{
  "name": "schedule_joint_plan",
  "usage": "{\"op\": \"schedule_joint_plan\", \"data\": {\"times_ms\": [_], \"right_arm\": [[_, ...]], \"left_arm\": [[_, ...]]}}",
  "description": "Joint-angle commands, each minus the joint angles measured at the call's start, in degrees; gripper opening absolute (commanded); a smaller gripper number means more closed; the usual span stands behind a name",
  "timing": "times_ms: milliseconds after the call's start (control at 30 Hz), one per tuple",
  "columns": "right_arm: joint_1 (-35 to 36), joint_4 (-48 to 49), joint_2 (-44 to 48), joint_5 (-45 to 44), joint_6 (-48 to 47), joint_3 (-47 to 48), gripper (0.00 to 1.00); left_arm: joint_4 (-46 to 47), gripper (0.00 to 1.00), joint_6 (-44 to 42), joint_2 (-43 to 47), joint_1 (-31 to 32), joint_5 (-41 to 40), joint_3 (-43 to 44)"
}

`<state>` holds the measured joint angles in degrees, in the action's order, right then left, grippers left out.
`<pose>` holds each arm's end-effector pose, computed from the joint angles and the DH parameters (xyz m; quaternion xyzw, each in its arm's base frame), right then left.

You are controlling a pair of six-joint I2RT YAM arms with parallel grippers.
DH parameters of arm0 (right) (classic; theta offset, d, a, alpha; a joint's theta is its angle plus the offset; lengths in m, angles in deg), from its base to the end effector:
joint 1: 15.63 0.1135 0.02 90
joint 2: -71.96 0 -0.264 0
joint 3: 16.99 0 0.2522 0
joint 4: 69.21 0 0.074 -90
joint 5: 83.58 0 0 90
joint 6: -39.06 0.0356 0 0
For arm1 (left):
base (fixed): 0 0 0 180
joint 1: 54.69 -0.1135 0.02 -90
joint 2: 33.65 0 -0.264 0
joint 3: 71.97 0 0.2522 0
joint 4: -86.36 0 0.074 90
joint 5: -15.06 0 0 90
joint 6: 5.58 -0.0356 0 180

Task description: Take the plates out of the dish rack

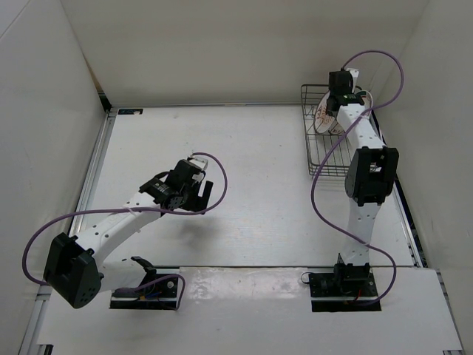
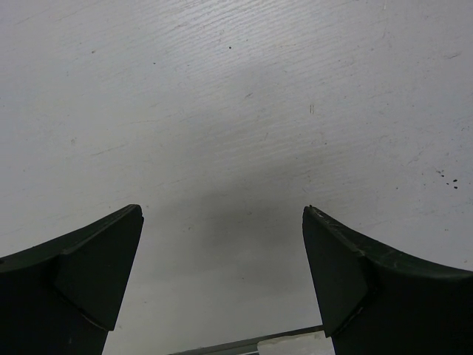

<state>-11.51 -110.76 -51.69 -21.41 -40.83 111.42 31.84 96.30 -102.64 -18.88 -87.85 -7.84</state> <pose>0.5020 0.0195 0.2910 0.1529 0.8611 -0.1595 0.4580 0.1928 -0.1293 0.2450 0.1696 0.9437 -0.0069 0.2838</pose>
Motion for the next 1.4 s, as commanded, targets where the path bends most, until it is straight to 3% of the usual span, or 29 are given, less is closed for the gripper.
{"op": "schedule_joint_plan", "data": {"times_ms": [0,300,433,467,567,600,700,767,833,967,1033,1200,1300,1367], "right_arm": [[0.0,2.3,7.5,-4.5,0.9,3.1,0.00],[0.5,0.5,16.1,-2.0,5.8,4.6,0.00],[1.8,1.7,24.3,4.0,10.4,-3.6,0.00],[1.8,2.7,28.8,12.0,12.9,-5.5,0.00],[2.7,1.3,31.5,23.5,15.6,-9.7,0.00],[3.3,-0.8,31.8,31.6,15.8,-10.0,0.00],[5.6,-2.8,34.9,37.2,17.6,-16.5,0.00],[8.1,1.6,37.4,44.7,18.5,-26.7,0.00],[9.0,1.8,38.2,50.0,18.9,-30.3,0.00],[14.0,8.0,39.9,50.1,20.4,-46.6,0.00],[15.6,10.6,39.4,49.5,20.8,-50.2,0.00],[18.7,11.2,34.5,47.3,20.5,-51.8,0.00],[20.0,11.4,31.4,46.8,21.9,-51.7,0.01],[20.9,7.9,28.3,46.1,22.1,-49.4,0.13]], "left_arm": [[-0.4,1.00,0.3,0.5,0.0,-1.2,1.6],[-0.1,1.00,0.4,0.9,0.2,-1.3,1.6],[0.1,1.00,0.2,1.5,0.1,-1.7,1.1],[0.1,1.00,0.3,1.6,0.1,-1.6,1.0],[-0.3,1.00,0.7,2.3,1.1,-2.7,0.6],[-0.6,1.00,0.7,2.4,1.8,-4.9,0.5],[-3.2,1.00,1.8,1.8,4.6,-7.8,3.0],[-11.5,1.00,5.3,0.4,3.4,-8.0,8.7],[-17.0,1.00,8.8,0.2,0.8,-7.4,11.3],[-12.9,1.00,5.2,7.3,-0.6,-5.2,3.7],[-9.6,1.00,3.2,11.1,-0.7,-4.3,1.1],[-2.6,1.00,3.1,13.9,-0.5,-4.4,-7.2],[-5.4,1.00,4.4,11.3,-0.6,-6.3,-5.6],[-6.1,1.00,4.7,9.4,-0.6,-7.0,-4.9]]}}
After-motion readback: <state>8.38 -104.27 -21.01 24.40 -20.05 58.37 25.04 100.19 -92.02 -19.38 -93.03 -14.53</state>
